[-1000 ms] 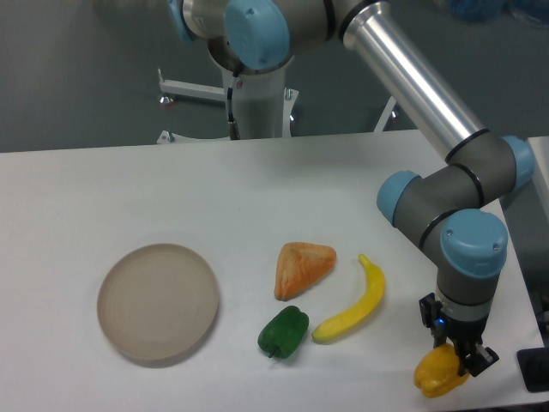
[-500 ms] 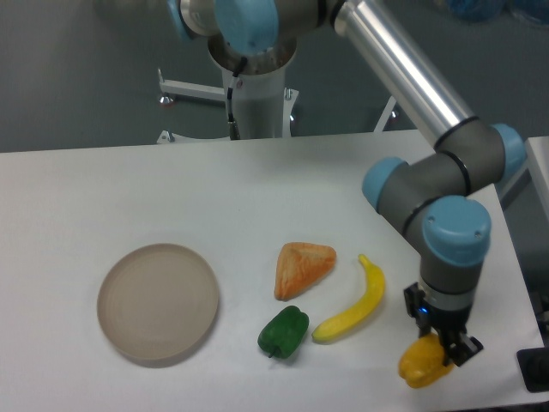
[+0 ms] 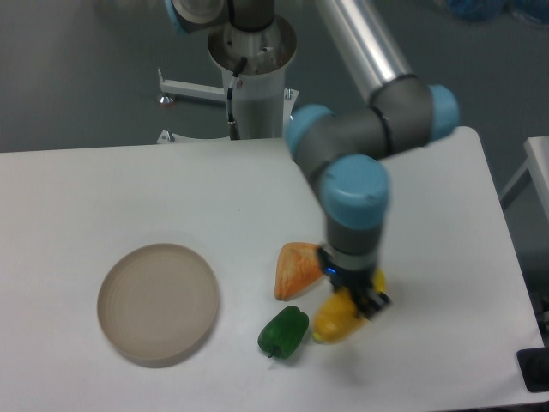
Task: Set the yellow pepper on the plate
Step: 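Carry the held yellow pepper across the table over the beige plate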
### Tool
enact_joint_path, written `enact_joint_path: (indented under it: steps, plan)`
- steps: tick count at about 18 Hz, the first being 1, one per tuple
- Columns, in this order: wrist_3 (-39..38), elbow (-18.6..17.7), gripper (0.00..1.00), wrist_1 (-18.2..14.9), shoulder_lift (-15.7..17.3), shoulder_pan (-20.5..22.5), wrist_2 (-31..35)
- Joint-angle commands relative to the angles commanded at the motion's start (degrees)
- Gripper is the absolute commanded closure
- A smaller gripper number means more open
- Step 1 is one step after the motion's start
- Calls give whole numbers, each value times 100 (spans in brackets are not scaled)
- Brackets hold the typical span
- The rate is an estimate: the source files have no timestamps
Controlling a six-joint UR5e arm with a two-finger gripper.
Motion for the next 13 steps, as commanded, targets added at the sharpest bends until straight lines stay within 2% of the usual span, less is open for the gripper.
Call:
enact_joint_path:
  steps: [3, 7, 13]
  plan:
    - [-1062, -273, 52, 26, 142, -387, -9]
    - [-2329, -493, 52, 17, 98, -862, -9]
    - [-2621, -713, 52, 61, 1, -1371, 9]
